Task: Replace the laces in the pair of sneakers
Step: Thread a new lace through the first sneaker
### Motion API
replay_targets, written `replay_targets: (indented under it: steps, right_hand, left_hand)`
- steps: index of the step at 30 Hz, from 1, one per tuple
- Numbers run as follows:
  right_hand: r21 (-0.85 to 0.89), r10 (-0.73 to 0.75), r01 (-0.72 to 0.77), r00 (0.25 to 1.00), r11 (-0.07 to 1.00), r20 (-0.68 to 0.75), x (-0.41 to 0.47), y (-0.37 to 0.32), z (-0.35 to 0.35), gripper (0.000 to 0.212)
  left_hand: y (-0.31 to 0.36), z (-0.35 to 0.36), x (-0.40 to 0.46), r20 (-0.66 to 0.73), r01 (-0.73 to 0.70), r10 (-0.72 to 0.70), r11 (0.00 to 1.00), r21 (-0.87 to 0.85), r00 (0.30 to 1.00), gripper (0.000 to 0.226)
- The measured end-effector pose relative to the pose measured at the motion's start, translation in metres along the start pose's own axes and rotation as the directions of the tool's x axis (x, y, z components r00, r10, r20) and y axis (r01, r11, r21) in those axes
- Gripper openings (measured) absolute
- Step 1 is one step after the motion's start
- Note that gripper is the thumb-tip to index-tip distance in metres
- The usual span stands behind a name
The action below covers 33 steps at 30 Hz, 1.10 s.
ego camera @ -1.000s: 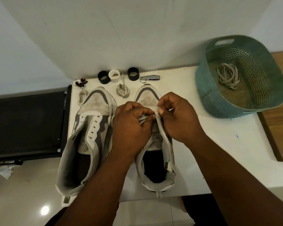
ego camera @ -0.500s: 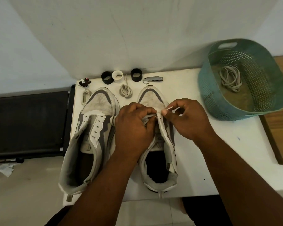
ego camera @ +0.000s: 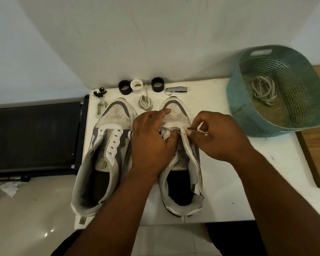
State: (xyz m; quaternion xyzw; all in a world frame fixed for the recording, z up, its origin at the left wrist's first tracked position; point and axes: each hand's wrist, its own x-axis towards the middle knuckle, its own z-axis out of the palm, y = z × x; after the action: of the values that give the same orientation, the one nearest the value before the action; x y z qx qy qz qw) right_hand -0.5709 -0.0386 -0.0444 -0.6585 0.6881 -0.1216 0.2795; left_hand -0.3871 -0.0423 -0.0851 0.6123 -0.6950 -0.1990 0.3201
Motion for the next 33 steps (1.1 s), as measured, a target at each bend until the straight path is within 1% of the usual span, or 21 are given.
replay_targets:
  steps: [2, 4, 5, 7, 10, 11, 13, 14, 15, 17, 21, 22, 24, 26, 27, 28, 29, 30, 31, 32, 33]
  right_hand:
    - [-0.047, -0.025, 0.029, 0.996, 0.998, 0.091, 0.000, 0.001, -0.006, 0.018]
    - [0.247, -0.042, 0.040, 0.999, 0.968, 0.003, 0.001, 0.001, -0.007, 0.025]
    - [0.548, 0.008, 0.039, 0.996, 0.836, -0.085, 0.000, -0.001, -0.007, 0.025]
    - [0.940, 0.106, 0.067, 0.989, 0.333, -0.108, 0.001, -0.004, -0.006, 0.019]
    - [0.982, 0.099, 0.044, 0.995, -0.186, -0.026, 0.002, -0.007, -0.004, 0.022]
    - [0.992, 0.143, 0.057, 0.989, -0.113, -0.041, 0.003, -0.007, -0.004, 0.021]
    - [0.839, 0.178, 0.079, 0.963, 0.538, -0.204, 0.003, -0.004, -0.006, 0.012]
    - [0.550, 0.117, 0.034, 0.964, 0.834, -0.237, 0.004, 0.000, -0.005, 0.015]
    - [0.252, 0.043, 0.006, 0.981, 0.968, -0.189, 0.003, 0.002, -0.004, 0.023]
    - [0.020, 0.013, -0.013, 1.000, 1.000, -0.006, 0.000, 0.000, -0.003, 0.023]
    - [0.197, -0.033, 0.017, 0.996, 0.980, 0.081, 0.000, 0.004, -0.016, 0.027]
    - [0.417, -0.032, 0.014, 0.999, 0.909, 0.037, 0.000, 0.005, -0.019, 0.031]
    - [0.901, -0.042, 0.096, 0.995, 0.423, -0.087, -0.001, 0.006, -0.022, 0.027]
    - [0.982, -0.017, 0.107, 0.994, -0.156, -0.111, 0.001, 0.006, -0.018, 0.023]
    - [0.954, -0.007, 0.060, 0.998, -0.294, -0.065, 0.002, 0.003, -0.016, 0.024]
    - [0.956, 0.011, 0.009, 1.000, -0.293, -0.006, 0.001, -0.001, -0.015, 0.021]
    - [0.995, 0.062, -0.026, 0.998, -0.096, 0.032, 0.001, -0.004, -0.015, 0.017]
    - [0.956, 0.098, -0.043, 0.995, 0.292, 0.015, 0.001, -0.005, -0.014, 0.014]
    - [0.701, 0.098, -0.058, 0.995, 0.711, -0.018, 0.001, -0.004, -0.012, 0.014]
    - [0.327, 0.052, -0.044, 0.999, 0.944, -0.016, 0.001, -0.003, -0.008, 0.016]
    - [0.048, 0.022, -0.024, 0.999, 0.999, 0.034, 0.001, -0.003, -0.007, 0.020]
  left_hand:
    - [0.001, -0.001, -0.001, 0.004, 0.012, -0.012, 1.000, -0.015, 1.000, 0.053]
    - [-0.001, -0.003, -0.001, 0.024, 0.008, -0.007, 0.999, -0.035, 1.000, 0.056]
    - [-0.002, -0.005, 0.000, 0.044, 0.006, -0.004, 0.999, -0.048, 0.999, 0.060]
    - [-0.005, -0.007, 0.001, 0.081, -0.010, 0.015, 0.998, -0.064, 0.997, 0.069]
    - [-0.004, -0.010, 0.000, 0.080, -0.012, 0.019, 0.996, -0.091, 0.997, 0.078]
    - [-0.003, -0.010, -0.001, 0.069, -0.009, 0.016, 0.995, -0.101, 0.997, 0.080]
    - [-0.002, -0.010, -0.001, 0.048, -0.001, 0.006, 0.994, -0.110, 0.999, 0.080]
    - [-0.001, -0.010, -0.001, 0.039, 0.003, 0.001, 0.994, -0.109, 0.999, 0.079]
    - [-0.001, -0.010, -0.001, 0.032, 0.007, -0.004, 0.994, -0.105, 0.999, 0.078]
    - [0.000, -0.010, -0.001, 0.033, 0.021, -0.018, 0.995, -0.100, 0.999, 0.078]
    - [0.000, -0.010, -0.003, 0.031, 0.023, -0.020, 0.995, -0.101, 0.999, 0.075]
    - [0.000, -0.011, -0.004, 0.025, 0.019, -0.017, 0.994, -0.108, 1.000, 0.075]
    - [-0.001, -0.010, -0.004, 0.018, 0.010, -0.008, 0.993, -0.118, 1.000, 0.076]
    - [-0.003, -0.009, -0.004, 0.026, 0.021, -0.018, 0.993, -0.120, 1.000, 0.076]
    - [-0.003, -0.009, -0.004, 0.035, 0.026, -0.022, 0.993, -0.115, 0.999, 0.076]
    - [-0.004, -0.009, -0.004, 0.046, 0.032, -0.027, 0.993, -0.109, 0.999, 0.076]
    - [-0.005, -0.009, -0.004, 0.055, 0.036, -0.030, 0.994, -0.107, 0.998, 0.076]
    - [-0.005, -0.009, -0.004, 0.058, 0.035, -0.029, 0.994, -0.107, 0.998, 0.076]
    - [-0.005, -0.008, -0.004, 0.052, 0.029, -0.024, 0.994, -0.105, 0.998, 0.076]
    - [-0.005, -0.008, -0.004, 0.039, 0.024, -0.020, 0.994, -0.103, 0.999, 0.075]
    - [-0.005, -0.008, -0.004, 0.026, 0.022, -0.020, 0.995, -0.101, 0.999, 0.074]
